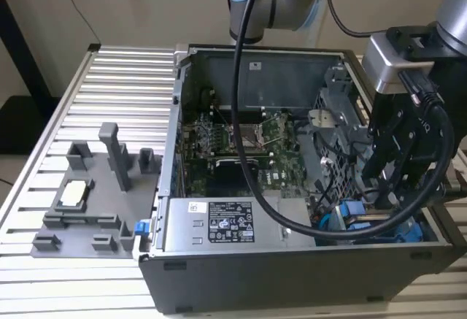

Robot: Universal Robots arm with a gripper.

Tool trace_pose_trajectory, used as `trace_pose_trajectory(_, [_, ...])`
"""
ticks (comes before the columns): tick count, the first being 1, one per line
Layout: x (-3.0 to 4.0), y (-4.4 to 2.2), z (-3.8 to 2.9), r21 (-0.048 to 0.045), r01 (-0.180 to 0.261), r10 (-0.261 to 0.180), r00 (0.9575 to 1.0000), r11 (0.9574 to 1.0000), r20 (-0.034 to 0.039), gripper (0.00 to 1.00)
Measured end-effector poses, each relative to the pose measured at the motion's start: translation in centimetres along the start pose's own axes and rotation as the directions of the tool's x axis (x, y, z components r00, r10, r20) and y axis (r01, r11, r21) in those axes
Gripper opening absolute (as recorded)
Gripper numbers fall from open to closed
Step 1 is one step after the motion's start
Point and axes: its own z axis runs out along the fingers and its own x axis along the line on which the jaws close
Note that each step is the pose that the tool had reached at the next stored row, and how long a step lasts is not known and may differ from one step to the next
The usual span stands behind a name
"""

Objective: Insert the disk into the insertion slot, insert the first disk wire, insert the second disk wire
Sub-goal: 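Insert the disk into the insertion slot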

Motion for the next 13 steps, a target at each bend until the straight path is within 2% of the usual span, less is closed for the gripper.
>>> trace_pose_trajectory(9, [-0.16,0.0,-1.55,0.0005,0.0,0.0,0.9996,1.0,-0.0294,0.47])
trace_pose_trajectory(13, [-0.26,0.02,-2.16,0.0006,0.0,0.0,0.9993,1.0,-0.0374,0.47])
